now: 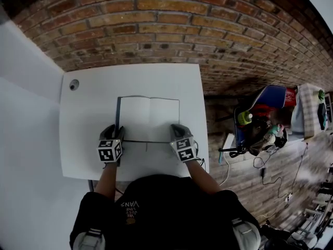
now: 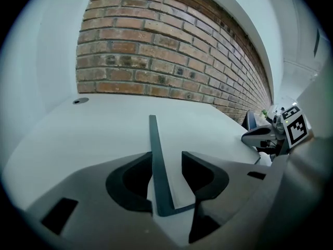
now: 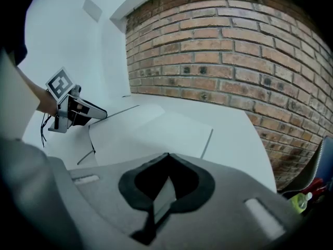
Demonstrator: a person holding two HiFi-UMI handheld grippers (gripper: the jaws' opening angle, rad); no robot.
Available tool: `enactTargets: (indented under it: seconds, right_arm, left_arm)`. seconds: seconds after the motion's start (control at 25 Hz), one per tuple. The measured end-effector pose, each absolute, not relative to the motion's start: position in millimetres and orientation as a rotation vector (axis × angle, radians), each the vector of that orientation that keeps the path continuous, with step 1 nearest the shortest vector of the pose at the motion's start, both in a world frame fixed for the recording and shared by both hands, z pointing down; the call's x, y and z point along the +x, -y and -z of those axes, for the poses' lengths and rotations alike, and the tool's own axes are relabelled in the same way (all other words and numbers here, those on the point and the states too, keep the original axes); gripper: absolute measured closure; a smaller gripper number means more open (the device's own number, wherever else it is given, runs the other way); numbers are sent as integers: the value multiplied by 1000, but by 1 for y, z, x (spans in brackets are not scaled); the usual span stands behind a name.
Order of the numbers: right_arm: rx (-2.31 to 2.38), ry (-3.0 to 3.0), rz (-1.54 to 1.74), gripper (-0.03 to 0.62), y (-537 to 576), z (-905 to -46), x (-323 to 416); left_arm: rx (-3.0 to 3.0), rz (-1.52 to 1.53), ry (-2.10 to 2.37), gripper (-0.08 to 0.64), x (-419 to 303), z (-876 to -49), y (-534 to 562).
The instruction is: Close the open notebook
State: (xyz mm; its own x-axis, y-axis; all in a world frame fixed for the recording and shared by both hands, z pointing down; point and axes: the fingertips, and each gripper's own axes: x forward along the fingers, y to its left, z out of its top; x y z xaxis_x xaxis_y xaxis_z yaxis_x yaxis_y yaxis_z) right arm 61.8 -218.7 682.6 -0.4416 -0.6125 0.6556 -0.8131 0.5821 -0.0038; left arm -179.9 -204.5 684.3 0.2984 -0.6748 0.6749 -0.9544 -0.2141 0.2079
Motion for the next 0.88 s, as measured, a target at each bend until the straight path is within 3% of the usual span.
enactTargets:
  seconds: [0.88]
  right_arm:
    - [1142,2189,-407,594,218,-683,61]
  left_arm:
    - [1855,-559,1369,392,-179,-691,205]
